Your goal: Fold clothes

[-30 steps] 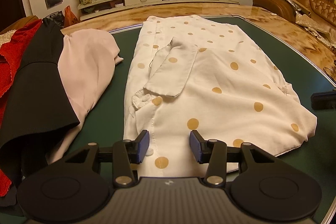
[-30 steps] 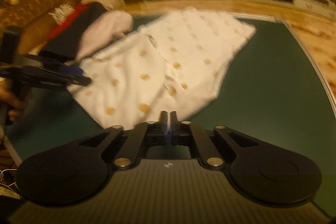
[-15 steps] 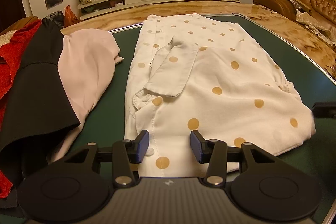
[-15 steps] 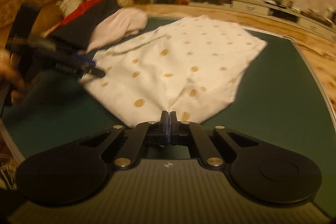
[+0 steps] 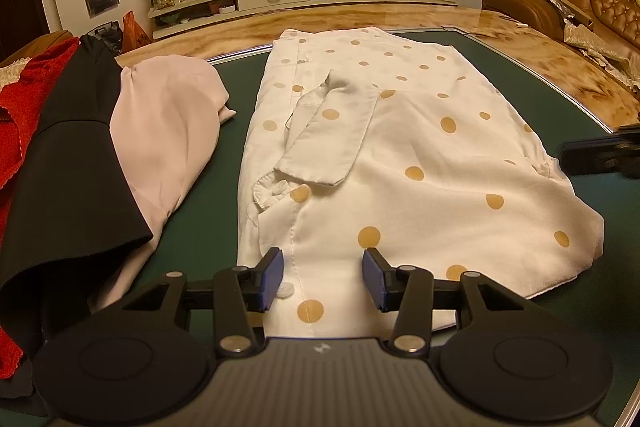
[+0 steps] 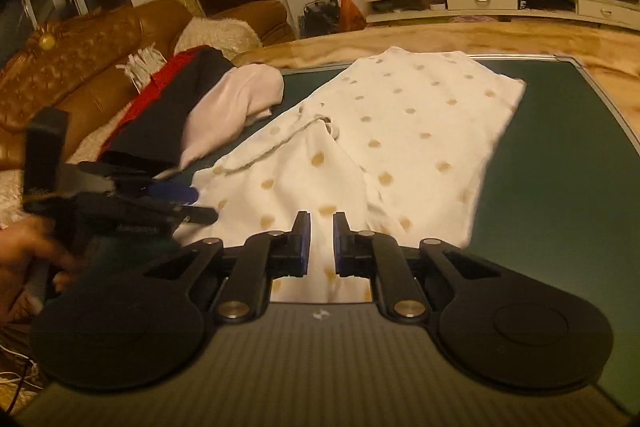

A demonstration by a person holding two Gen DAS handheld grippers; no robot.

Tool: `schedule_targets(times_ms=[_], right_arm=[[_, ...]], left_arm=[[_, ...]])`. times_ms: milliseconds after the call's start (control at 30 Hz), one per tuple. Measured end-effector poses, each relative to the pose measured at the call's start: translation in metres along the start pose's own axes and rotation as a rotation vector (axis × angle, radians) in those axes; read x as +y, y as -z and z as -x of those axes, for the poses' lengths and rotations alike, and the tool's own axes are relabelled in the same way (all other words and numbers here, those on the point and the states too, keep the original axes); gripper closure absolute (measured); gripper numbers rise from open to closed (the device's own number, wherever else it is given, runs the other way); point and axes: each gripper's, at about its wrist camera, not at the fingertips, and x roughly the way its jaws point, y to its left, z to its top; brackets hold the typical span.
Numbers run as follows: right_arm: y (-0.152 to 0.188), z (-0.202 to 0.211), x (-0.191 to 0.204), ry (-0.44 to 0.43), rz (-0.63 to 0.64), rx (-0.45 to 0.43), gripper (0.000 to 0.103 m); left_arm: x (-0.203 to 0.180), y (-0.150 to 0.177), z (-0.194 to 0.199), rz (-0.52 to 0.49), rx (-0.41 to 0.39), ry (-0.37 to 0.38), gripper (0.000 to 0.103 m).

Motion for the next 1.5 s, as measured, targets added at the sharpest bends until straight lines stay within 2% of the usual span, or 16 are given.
schedule_targets(times_ms=[100,200,267,400,433,467,500,600,667,733,967,1167,1267,1300,1433,1500], right_arm=[[-0.012,-0.031,0.002,-0.064,0.008,0.090,0.088],[-0.011,-0.050,-0.010,0.087,-0.014,0.155,0.088],[-0.010,-0.048,-0.029,0.114,-0.079,0.146,0.089],[-0.016,-0.031,-0.031,0.073,-0.091,0.081,0.088],[-0.019,-0.030,-0.028,0.066,-0.084,0.071,0.076],[-0.021,-0.033,-0.026,0.063,-0.084,0.074,0.056],[-0.023,-0.037,-0.024,0.062,-0.084,0.078,0.049],[-0.026,-0.048,-0.017,0.063,-0.058,0.081,0.049],[-0.025,-0.056,-0.014,0.068,-0.042,0.087,0.053],[-0.024,-0.062,-0.016,0.060,-0.063,0.113,0.098],[-0.026,-0.059,-0.035,0.070,-0.140,0.082,0.100],[-0.024,-0.062,-0.045,0.150,-0.145,0.086,0.098],[-0.026,-0.043,-0.043,0.103,-0.130,0.029,0.098],[-0.027,-0.035,-0.037,0.054,-0.092,0.014,0.097],[-0.021,-0.027,0.003,-0.078,0.121,0.043,0.061],[-0.012,-0.039,0.015,-0.035,0.215,0.102,0.059]], left_arm=[[0.000,0.000,0.000,-0.005,0.001,0.002,0.053],[0.001,0.000,0.000,-0.009,-0.001,0.006,0.053],[0.000,0.000,0.000,-0.015,-0.001,0.006,0.053],[0.001,0.000,0.000,-0.015,-0.001,0.010,0.053],[0.001,0.000,0.000,-0.013,-0.002,0.010,0.053],[0.001,0.000,0.000,-0.011,-0.001,0.009,0.053],[0.001,-0.001,-0.001,-0.009,0.000,0.008,0.053],[0.000,-0.001,0.000,-0.009,0.002,0.007,0.053],[0.001,0.000,0.000,-0.011,0.002,0.010,0.052],[0.002,0.000,0.000,-0.013,0.001,0.014,0.052],[0.003,0.001,0.000,-0.018,-0.005,0.018,0.052],[0.003,-0.001,0.006,-0.028,-0.018,0.033,0.051],[0.003,-0.003,0.012,-0.038,-0.036,0.050,0.047],[0.003,-0.004,0.014,-0.041,-0.042,0.056,0.046],[0.001,-0.006,0.022,-0.069,-0.065,0.087,0.042],[-0.002,-0.004,0.025,-0.101,-0.059,0.092,0.035]])
